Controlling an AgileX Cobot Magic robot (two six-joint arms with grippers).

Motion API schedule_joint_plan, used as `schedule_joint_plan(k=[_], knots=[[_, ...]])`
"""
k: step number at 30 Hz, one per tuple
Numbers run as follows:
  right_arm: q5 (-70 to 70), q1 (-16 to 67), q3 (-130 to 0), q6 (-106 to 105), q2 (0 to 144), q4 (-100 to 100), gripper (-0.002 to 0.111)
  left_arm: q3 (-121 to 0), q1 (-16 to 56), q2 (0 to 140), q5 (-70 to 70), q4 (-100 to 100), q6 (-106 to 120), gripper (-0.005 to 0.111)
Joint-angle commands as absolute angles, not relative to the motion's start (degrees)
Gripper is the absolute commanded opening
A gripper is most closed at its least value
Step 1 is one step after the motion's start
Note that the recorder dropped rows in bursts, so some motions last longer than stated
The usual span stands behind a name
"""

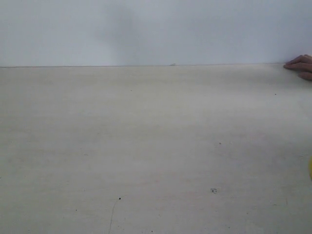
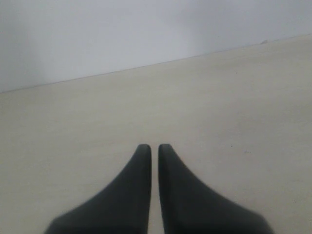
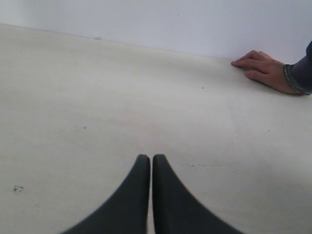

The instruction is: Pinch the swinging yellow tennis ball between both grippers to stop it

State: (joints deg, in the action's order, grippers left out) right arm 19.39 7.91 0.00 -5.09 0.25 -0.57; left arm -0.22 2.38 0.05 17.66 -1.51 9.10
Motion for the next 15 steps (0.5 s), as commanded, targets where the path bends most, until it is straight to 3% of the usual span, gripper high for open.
schedule_joint_plan(k=[1, 15], knots=[[18.89, 7.84, 0.00, -4.94, 0.00, -0.60, 0.000, 0.00, 2.53, 0.00, 16.70, -2.15, 8.43, 0.005], [18.89, 7.84, 0.00, -4.94, 0.00, -0.60, 0.000, 0.00, 2.53, 0.00, 14.19, -2.56, 8.43, 0.005]])
